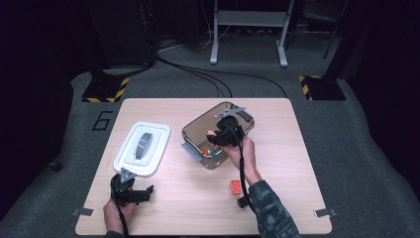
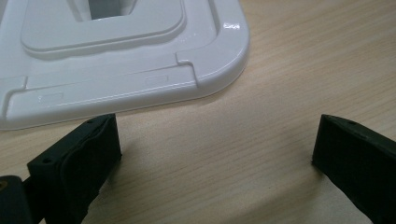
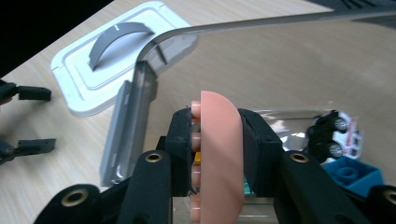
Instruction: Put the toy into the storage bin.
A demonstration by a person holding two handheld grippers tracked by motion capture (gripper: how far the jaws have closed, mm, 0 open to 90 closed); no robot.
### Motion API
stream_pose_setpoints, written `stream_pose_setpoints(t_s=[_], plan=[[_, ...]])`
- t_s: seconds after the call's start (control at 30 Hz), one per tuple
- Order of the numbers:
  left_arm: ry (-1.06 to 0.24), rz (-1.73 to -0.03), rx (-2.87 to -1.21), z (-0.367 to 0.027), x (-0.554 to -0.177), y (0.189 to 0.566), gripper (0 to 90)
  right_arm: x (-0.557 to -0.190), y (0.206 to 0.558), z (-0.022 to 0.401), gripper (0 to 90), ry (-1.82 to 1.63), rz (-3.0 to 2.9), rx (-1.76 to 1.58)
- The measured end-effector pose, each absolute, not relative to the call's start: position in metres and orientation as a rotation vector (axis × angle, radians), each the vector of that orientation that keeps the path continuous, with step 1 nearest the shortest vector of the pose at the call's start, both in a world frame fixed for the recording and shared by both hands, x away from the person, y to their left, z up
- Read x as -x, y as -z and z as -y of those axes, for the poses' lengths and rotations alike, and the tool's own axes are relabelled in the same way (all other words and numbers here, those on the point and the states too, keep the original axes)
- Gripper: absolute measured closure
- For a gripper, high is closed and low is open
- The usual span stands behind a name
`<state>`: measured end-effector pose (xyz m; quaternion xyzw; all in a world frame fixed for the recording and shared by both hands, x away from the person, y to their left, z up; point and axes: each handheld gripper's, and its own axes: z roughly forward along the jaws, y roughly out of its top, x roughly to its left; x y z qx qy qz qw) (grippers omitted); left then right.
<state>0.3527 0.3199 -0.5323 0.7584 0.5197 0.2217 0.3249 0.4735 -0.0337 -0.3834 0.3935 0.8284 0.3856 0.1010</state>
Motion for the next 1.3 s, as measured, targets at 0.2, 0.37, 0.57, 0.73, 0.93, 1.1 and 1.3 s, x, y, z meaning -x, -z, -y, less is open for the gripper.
stream_pose_setpoints(t_s=[0.2,0.37,0.57,0.73,0.93,1.1,1.3], plan=[[-0.581,-1.363,-1.989,-0.32,-0.353,0.532,0.8,-0.468,0.393,0.024,67.2,-1.127,-2.495,-1.145],[-0.581,-1.363,-1.989,-0.32,-0.353,0.532,0.8,-0.463,0.396,0.021,67.1,-1.147,-2.513,-1.153],[-0.581,-1.363,-1.989,-0.32,-0.353,0.532,0.8,-0.461,0.395,0.02,66.6,-1.159,-2.515,-1.148],[-0.581,-1.363,-1.989,-0.32,-0.353,0.532,0.8,-0.461,0.395,0.017,61.9,-1.164,-2.52,-1.127],[-0.581,-1.363,-1.989,-0.32,-0.353,0.532,0.8,-0.458,0.392,0.019,47.3,-1.173,-2.509,-1.129],[-0.581,-1.363,-1.989,-0.32,-0.353,0.532,0.8,-0.451,0.384,0.028,28.8,-1.176,-2.475,-1.117],[-0.581,-1.363,-1.989,-0.32,-0.353,0.532,0.8,-0.438,0.377,0.052,17.0,-1.175,-2.43,-1.124]])
